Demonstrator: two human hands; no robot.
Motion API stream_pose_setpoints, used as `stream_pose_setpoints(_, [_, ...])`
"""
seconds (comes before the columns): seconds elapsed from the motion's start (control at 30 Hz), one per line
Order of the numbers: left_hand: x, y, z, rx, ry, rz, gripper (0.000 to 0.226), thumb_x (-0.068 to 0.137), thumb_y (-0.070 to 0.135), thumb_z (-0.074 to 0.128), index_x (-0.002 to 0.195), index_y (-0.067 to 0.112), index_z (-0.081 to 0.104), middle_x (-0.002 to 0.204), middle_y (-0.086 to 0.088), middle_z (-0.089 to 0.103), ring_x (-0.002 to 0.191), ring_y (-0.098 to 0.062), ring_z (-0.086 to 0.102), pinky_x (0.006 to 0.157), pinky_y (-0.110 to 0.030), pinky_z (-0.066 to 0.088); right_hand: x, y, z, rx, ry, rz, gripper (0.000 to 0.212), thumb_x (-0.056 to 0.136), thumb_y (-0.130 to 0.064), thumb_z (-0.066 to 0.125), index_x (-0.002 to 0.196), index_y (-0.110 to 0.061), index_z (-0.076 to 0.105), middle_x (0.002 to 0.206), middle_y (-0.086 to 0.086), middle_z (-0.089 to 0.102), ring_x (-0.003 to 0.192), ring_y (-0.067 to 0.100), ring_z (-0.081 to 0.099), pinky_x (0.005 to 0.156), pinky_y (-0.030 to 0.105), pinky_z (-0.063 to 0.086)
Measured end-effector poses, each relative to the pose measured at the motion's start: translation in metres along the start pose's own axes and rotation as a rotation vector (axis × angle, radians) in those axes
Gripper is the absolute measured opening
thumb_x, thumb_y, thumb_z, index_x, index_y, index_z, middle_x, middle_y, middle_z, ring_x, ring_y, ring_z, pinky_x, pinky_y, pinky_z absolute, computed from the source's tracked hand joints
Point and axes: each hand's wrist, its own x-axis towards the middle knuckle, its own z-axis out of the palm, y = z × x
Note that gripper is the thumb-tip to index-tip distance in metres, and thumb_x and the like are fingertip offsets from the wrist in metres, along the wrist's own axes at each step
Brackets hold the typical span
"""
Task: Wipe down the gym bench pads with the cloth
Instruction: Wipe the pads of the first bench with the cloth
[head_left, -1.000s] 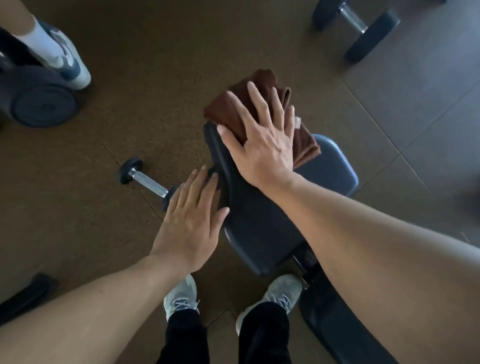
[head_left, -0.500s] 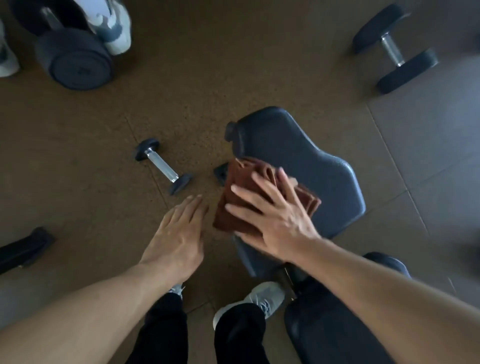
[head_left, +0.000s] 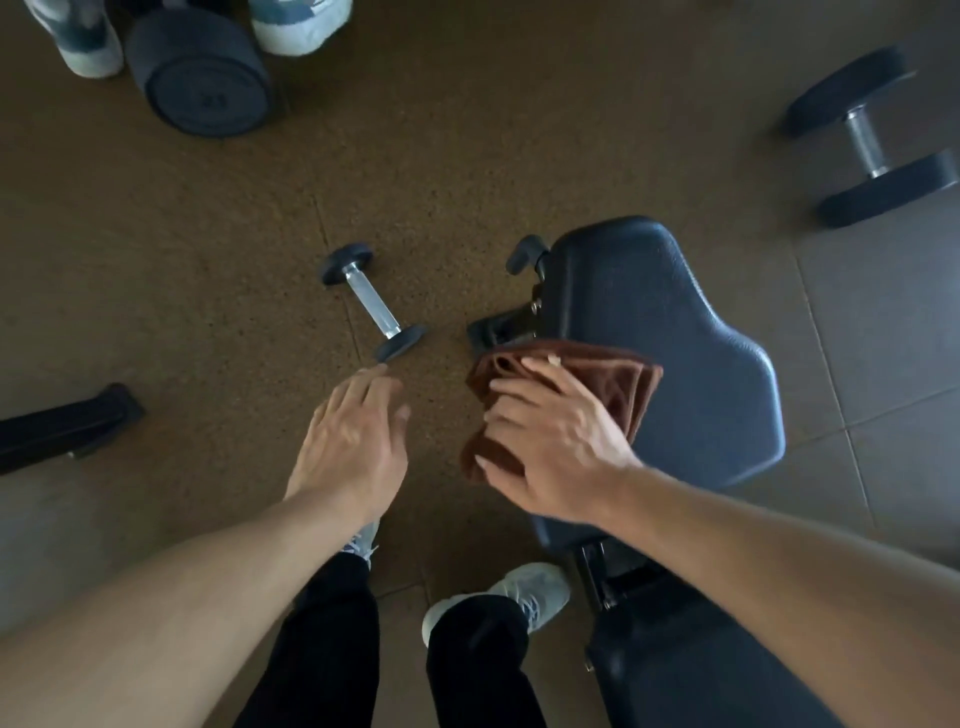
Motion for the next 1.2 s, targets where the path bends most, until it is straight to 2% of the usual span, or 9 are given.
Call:
stream_pose_setpoints(0.2, [-0.012,-0.018,0.013,0.033,-0.059,-0.014,0.043,0.105,0.035,0.036,0.142,0.017,0.049,0.157,-0.002,0.041,0.147,-0.020,0.034,0.119,-0.040,0.028,-0.019,-0.013,0.030,-0.052,0.056,-0.139,0.038,0.100,-0.048,0.055,0.097,-0.021,0.082,0.115,-0.001,0.076,0.136,0.028,0.056,0.127,0.052,0.020])
stream_pose_setpoints(0.4, [0.003,0.038,0.006,-0.148,-0.011,0.078,0.060,0.101,0.059,0.019,0.147,0.028,0.038,0.159,0.005,0.037,0.148,-0.012,0.031,0.121,-0.042,0.030,0.007,0.040,0.007,0.011,0.404,0.178,0.036,0.101,-0.043,0.060,0.106,-0.015,0.082,0.131,0.002,0.071,0.143,0.027,0.050,0.124,0.060,0.023])
stream_pose_setpoints(0.57, [0.040,0.087,-0.004,-0.207,0.143,0.240,0.053,0.106,0.052,0.026,0.151,0.025,0.028,0.160,-0.003,0.034,0.149,-0.017,0.029,0.120,-0.043,0.029,0.036,0.091,-0.018,0.028,0.513,0.197,0.037,0.105,-0.041,0.055,0.115,-0.016,0.079,0.138,0.001,0.068,0.145,0.027,0.047,0.127,0.054,0.020])
stream_pose_setpoints(0.7, [0.064,0.121,-0.009,-0.212,0.243,0.242,0.060,0.107,0.042,0.033,0.160,0.020,0.015,0.167,-0.006,0.016,0.154,-0.018,0.015,0.124,-0.039,0.018,0.049,0.112,-0.037,0.200,0.603,0.702,0.044,0.108,-0.048,0.042,0.127,-0.021,0.070,0.139,-0.003,0.066,0.140,0.020,0.050,0.123,0.044,0.029])
stream_pose_setpoints(0.77, [0.071,0.135,-0.009,-0.169,0.256,0.308,0.059,0.108,0.038,0.035,0.160,0.018,0.016,0.168,-0.007,0.015,0.155,-0.019,0.012,0.125,-0.041,0.018,0.038,0.123,-0.046,0.342,0.548,0.956,0.043,0.107,-0.054,0.038,0.126,-0.028,0.067,0.130,-0.006,0.067,0.124,0.019,0.058,0.105,0.039,0.042])
stream_pose_setpoints(0.9, [0.085,0.166,-0.010,0.035,0.207,0.517,0.061,0.107,0.037,0.039,0.160,0.016,0.018,0.170,-0.009,0.005,0.157,-0.022,0.002,0.127,-0.044,0.009,-0.043,0.140,-0.034,0.373,0.374,1.198,0.043,0.104,-0.060,0.039,0.109,-0.029,0.069,0.107,-0.006,0.070,0.100,0.022,0.063,0.083,0.036,0.040])
stream_pose_setpoints(0.97, [0.095,0.185,-0.008,0.207,0.129,0.558,0.076,0.103,0.050,0.041,0.162,0.016,0.007,0.170,-0.009,-0.008,0.156,-0.024,-0.010,0.127,-0.047,0.001,-0.082,0.142,-0.021,0.367,0.376,1.222,0.042,0.104,-0.057,0.043,0.109,-0.026,0.070,0.107,-0.005,0.069,0.101,0.024,0.065,0.084,0.036,0.043])
stream_pose_setpoints(1.07, [0.110,0.206,-0.006,0.551,-0.186,0.429,0.142,0.070,0.087,0.057,0.152,0.017,-0.034,0.157,-0.005,-0.043,0.148,-0.027,-0.035,0.123,-0.053,-0.011,-0.100,0.145,-0.013,0.570,0.417,1.480,0.043,0.101,-0.062,0.041,0.117,-0.034,0.069,0.104,-0.006,0.068,0.106,0.025,0.066,0.095,0.041,0.049])
stream_pose_setpoints(1.2, [0.115,0.216,-0.011,0.705,-0.414,0.331,0.178,0.044,0.077,0.085,0.133,0.017,-0.056,0.140,-0.007,-0.062,0.138,-0.034,-0.047,0.121,-0.058,-0.011,-0.071,0.140,-0.022,0.534,0.414,1.444,0.039,0.100,-0.061,0.043,0.116,-0.037,0.069,0.108,-0.012,0.066,0.104,0.019,0.061,0.093,0.037,0.042])
